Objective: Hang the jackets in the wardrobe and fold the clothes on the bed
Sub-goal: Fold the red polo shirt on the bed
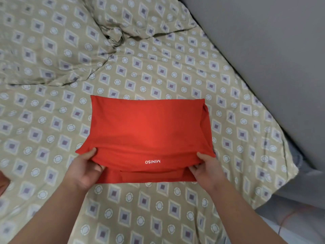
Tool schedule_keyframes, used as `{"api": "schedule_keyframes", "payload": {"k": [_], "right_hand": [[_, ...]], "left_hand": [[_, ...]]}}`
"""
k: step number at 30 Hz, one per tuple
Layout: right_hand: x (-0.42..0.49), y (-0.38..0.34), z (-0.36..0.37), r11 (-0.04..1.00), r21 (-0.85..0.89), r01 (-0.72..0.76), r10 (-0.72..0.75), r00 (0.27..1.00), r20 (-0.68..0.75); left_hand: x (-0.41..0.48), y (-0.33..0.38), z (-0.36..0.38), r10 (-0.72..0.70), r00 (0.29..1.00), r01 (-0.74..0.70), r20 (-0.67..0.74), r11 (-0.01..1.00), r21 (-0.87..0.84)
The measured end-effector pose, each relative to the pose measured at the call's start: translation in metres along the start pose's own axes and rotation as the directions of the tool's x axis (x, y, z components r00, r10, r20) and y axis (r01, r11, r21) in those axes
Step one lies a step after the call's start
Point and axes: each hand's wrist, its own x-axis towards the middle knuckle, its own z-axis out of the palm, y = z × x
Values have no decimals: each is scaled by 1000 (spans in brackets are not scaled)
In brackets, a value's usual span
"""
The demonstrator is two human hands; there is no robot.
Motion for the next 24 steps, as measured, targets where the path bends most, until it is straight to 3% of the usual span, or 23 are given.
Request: {"api": "schedule_keyframes", "payload": {"k": [5, 7, 9, 11, 13, 17, 19, 21, 22, 24], "right_hand": [[1, 11, -13, 999, -51, -9, 5, 996, -93], [2, 7, -17, 997, -67, 23, -32, 992, -124], [6, -5, -16, 972, -210, 104, -144, 972, -185], [12, -21, -10, 863, -476, 168, -299, 930, -215], [20, -39, 3, 690, -695, 200, -433, 884, -175], [44, -70, 45, 326, -906, 272, -511, 856, 73], [57, -77, 65, 242, -929, 279, -480, 867, 135], [68, -84, 81, 243, -924, 296, -482, 863, 150], [72, -87, 89, 261, -920, 294, -485, 864, 139], [80, -93, 101, 345, -895, 283, -473, 876, 95]], "left_hand": [[5, -5, -5, -10, 983, 15, -184, 1000, 27], [3, -4, -8, 11, 982, 3, -191, 997, 74], [3, 4, -9, 55, 987, -39, -154, 994, 104], [7, 18, -4, 161, 964, -119, -212, 973, 197], [18, 35, 2, 286, 904, -164, -316, 917, 363], [51, 61, 13, 458, 749, -75, -479, 776, 626], [60, 67, 28, 490, 780, 46, -388, 574, 818], [71, 70, 43, 421, 867, 163, -267, 267, 950], [76, 73, 48, 345, 907, 194, -240, 163, 967], [81, 80, 55, 186, 957, 218, -225, 58, 974]]}}
